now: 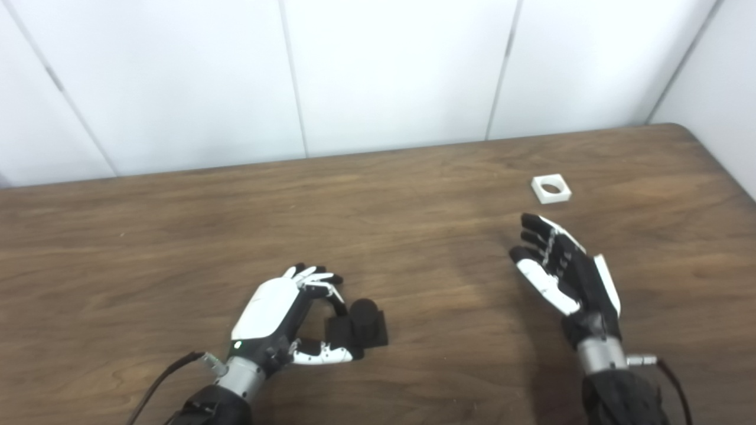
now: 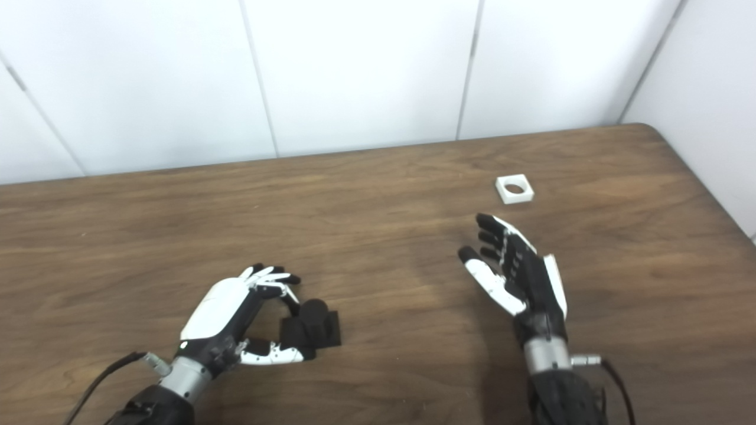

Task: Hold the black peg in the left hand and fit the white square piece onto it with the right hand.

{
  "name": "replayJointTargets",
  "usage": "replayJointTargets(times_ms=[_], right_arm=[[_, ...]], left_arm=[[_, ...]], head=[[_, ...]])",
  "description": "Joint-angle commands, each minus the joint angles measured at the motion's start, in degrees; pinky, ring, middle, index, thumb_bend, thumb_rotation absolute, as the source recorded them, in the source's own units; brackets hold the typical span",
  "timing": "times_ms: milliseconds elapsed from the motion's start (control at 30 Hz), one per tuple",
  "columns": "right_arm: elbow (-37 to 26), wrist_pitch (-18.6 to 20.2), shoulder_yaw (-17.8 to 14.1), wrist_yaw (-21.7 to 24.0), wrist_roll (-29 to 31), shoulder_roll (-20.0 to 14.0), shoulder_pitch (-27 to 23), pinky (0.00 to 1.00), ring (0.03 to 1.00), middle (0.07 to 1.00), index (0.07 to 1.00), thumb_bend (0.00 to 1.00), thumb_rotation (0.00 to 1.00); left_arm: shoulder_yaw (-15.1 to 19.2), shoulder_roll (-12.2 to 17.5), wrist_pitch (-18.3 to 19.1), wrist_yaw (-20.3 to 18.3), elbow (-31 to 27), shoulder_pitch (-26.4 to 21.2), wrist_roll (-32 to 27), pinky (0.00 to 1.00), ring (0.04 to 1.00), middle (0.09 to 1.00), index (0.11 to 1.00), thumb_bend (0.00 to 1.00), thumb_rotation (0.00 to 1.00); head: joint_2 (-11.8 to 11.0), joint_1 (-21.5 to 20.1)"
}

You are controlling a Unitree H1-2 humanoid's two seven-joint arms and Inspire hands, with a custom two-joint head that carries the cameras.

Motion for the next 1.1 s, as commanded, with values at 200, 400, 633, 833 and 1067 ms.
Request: replayJointTargets(times_ms=[200,400,633,833,1067], right_arm=[[-4.2,7.2,1.9,2.2,-16.3,-9.8,-7.9,0.86,0.888,0.855,0.634,0.77,0.25],[-3.6,11.9,3.2,7.0,-23.8,-17.1,-12.8,0.89,0.93,0.884,0.594,0.83,0.18],[3.2,12.5,4.9,12.3,-28.0,-25.4,-18.8,0.98,0.987,0.926,0.604,0.84,0.15],[12.2,11.6,8.0,17.7,-29.2,-31.6,-26.6,1.0,1.0,0.96,0.651,0.86,0.17],[20.2,11.7,13.3,23.6,-30.7,-35.7,-35.3,1.0,1.0,0.967,0.674,0.88,0.16]], left_arm=[[-0.5,1.0,0.0,-1.8,1.1,0.2,0.4,1.0,0.894,0.798,0.485,0.52,0.05],[-0.1,1.2,-0.1,-2.1,0.7,0.4,-0.2,1.0,0.891,0.799,0.485,0.52,0.05],[0.0,1.6,0.0,-2.7,0.1,0.3,0.1,1.0,0.885,0.797,0.485,0.52,0.05],[0.1,2.0,0.4,-3.5,-0.6,0.3,0.2,1.0,0.884,0.798,0.485,0.52,0.05],[0.4,2.1,0.1,-3.2,-0.3,0.4,0.4,1.0,0.878,0.797,0.486,0.52,0.05]], head=[[0.1,-2.9],[0.3,-5.5],[0.5,-7.1],[0.7,-8.0],[0.8,-8.9]])
